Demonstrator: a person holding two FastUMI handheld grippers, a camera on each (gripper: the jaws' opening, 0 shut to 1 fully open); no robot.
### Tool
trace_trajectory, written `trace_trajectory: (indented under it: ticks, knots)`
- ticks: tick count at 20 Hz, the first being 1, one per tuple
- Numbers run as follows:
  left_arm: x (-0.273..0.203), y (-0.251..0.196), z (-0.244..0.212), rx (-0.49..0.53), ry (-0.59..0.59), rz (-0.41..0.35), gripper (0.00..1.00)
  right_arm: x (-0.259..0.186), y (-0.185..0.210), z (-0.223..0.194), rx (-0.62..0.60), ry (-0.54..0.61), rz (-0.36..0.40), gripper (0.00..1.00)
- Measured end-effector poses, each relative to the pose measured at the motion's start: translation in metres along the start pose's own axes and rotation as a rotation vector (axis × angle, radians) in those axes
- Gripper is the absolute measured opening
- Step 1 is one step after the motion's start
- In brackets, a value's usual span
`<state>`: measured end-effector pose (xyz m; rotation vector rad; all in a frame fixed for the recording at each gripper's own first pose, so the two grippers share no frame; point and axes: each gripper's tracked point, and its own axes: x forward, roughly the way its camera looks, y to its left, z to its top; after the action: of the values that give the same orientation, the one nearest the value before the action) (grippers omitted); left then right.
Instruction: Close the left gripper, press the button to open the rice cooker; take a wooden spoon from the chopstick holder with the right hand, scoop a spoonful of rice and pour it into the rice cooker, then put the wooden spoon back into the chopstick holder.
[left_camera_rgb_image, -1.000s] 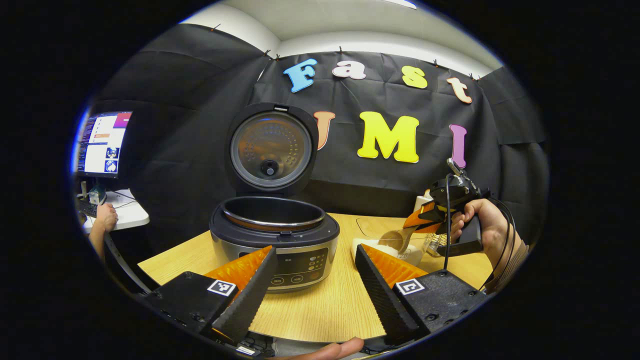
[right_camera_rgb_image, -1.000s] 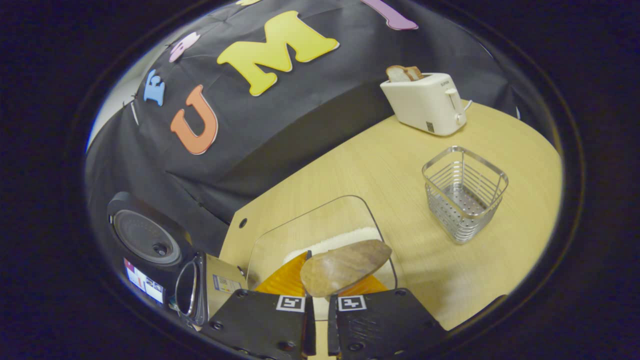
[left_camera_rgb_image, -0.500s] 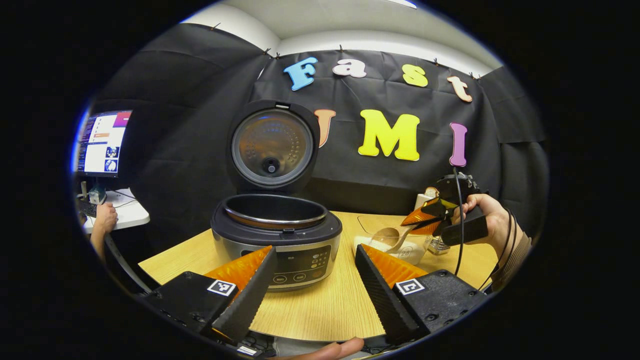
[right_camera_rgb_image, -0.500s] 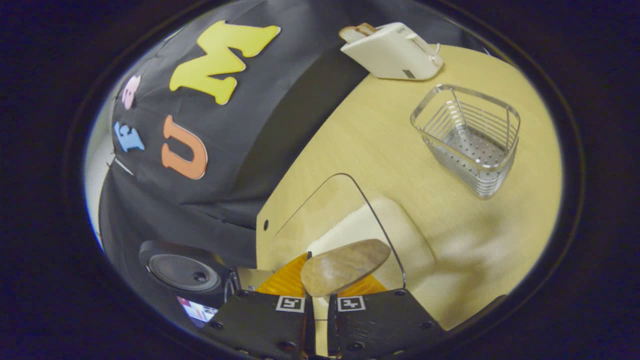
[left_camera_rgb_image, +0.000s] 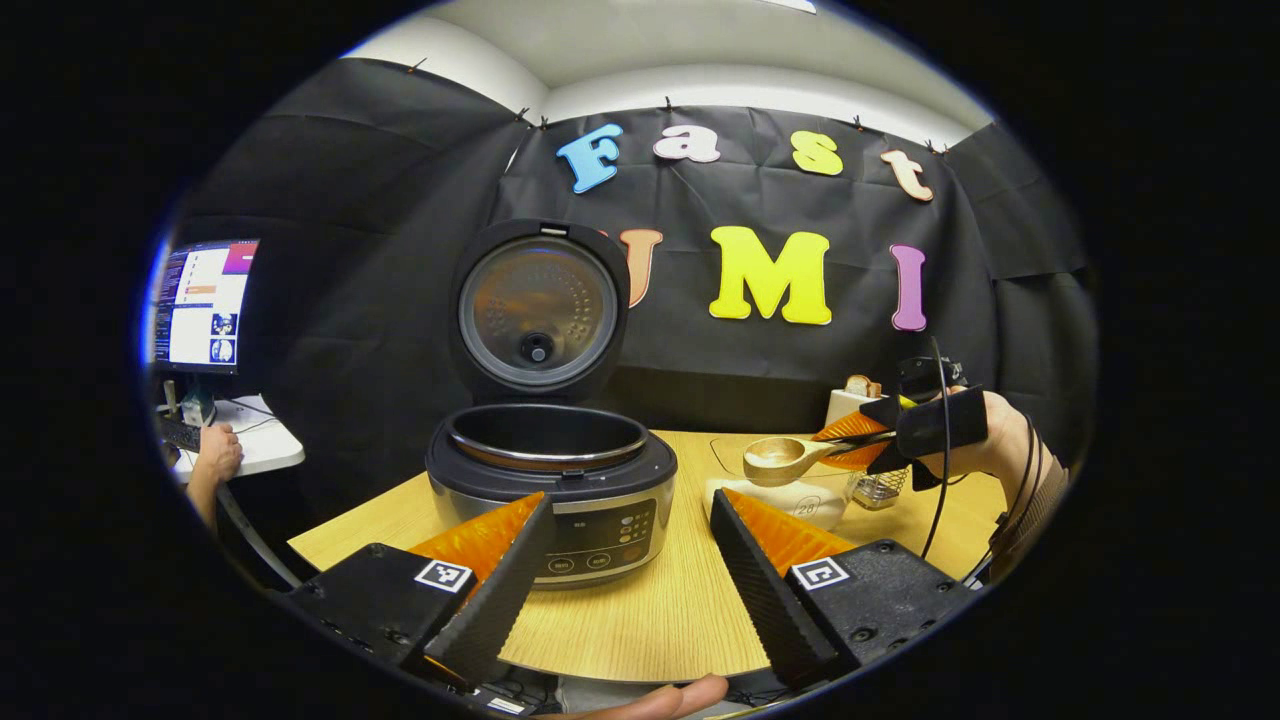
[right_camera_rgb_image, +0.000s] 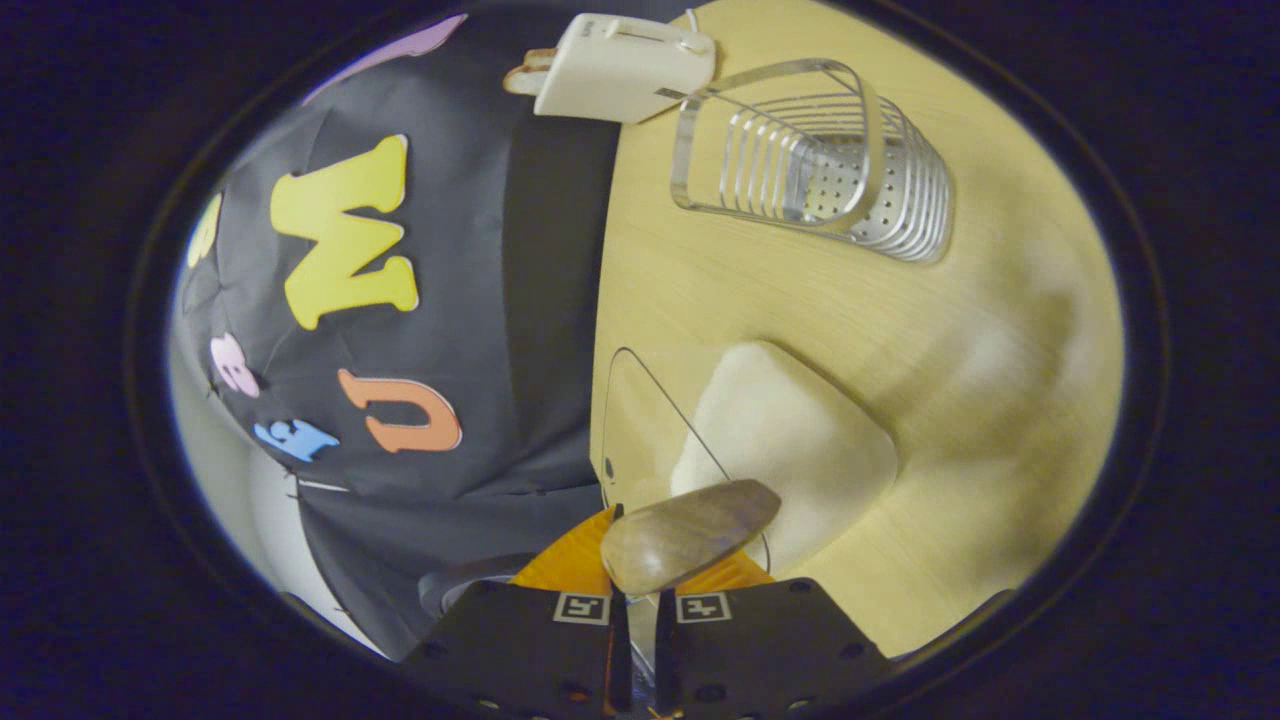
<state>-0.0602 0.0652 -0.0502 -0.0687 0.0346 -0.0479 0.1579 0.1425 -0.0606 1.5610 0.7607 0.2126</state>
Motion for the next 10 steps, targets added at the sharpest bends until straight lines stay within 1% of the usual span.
trace_trajectory:
  ticks: [3, 6, 10]
  knots:
    - [-0.005, 0.003, 0.003, 0.009, -0.010, 0.008, 1.00, -0.005, 0.014, -0.011, 0.020, 0.021, 0.034, 0.09]
    - [-0.009, 0.008, 0.005, 0.011, -0.021, 0.014, 1.00, -0.010, 0.033, -0.029, -0.035, 0.031, 0.053, 0.09]
    - [-0.017, 0.017, 0.007, 0.006, -0.034, 0.024, 1.00, -0.013, 0.070, -0.065, -0.113, 0.068, 0.093, 0.09]
